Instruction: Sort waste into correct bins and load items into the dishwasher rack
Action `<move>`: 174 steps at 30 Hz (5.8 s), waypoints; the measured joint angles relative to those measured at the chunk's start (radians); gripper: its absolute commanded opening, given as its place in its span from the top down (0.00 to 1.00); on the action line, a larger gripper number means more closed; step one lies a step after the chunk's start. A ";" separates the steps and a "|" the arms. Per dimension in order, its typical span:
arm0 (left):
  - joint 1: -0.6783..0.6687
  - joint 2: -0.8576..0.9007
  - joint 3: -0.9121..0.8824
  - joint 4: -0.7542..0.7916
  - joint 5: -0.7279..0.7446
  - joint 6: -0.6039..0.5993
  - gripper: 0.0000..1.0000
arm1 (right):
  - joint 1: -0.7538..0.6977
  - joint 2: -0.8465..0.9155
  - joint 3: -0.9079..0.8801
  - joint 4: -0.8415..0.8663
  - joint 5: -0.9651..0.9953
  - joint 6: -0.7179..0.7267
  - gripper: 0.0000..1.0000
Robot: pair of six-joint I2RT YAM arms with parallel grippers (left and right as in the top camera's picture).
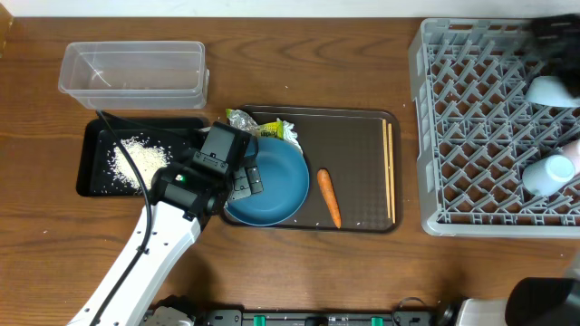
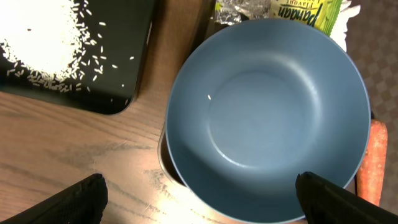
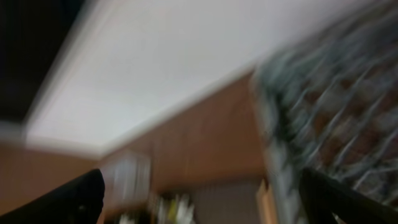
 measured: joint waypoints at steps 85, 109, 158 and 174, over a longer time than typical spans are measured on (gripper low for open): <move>0.000 0.000 0.000 0.047 0.013 -0.002 0.01 | 0.445 0.130 -0.002 -0.358 0.853 -0.190 0.01; -0.005 0.135 -0.105 0.005 0.159 -0.080 0.01 | 0.445 0.130 -0.002 -0.358 0.853 -0.190 0.01; -0.444 0.148 -0.085 0.188 0.326 -0.169 0.04 | 0.445 0.130 -0.002 -0.359 0.853 -0.190 0.01; -0.483 0.623 0.346 0.098 0.298 -0.282 0.02 | 0.445 0.130 -0.002 -0.358 0.853 -0.190 0.01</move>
